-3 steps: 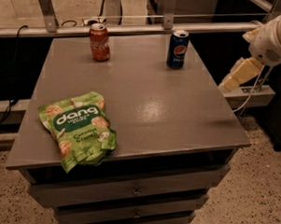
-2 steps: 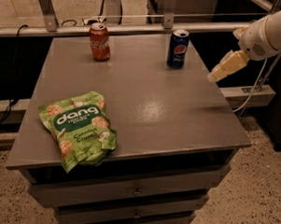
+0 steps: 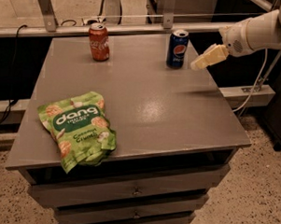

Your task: Move pepsi can near green rice chip bag

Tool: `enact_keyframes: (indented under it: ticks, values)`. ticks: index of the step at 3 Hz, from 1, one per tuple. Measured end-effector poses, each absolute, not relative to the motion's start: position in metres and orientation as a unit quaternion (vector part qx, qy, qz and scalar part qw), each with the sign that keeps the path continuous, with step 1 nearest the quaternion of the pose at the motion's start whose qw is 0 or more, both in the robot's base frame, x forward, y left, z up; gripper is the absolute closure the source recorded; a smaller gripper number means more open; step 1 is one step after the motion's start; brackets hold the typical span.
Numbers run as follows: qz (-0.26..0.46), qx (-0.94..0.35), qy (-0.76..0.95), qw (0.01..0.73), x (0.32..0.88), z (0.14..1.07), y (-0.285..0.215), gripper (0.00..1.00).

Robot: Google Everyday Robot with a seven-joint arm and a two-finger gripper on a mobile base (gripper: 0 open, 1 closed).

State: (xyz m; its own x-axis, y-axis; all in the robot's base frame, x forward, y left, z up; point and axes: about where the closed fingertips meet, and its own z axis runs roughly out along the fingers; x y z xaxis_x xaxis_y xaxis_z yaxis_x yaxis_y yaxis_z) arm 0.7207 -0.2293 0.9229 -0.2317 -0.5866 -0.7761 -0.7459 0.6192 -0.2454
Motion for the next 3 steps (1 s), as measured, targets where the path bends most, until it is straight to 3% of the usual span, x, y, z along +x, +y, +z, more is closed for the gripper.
enact_keyframes:
  ticks: [3]
  values:
    - [0.158,-0.391,0.739,0.526,0.779,0.915,-0.173,0.00]
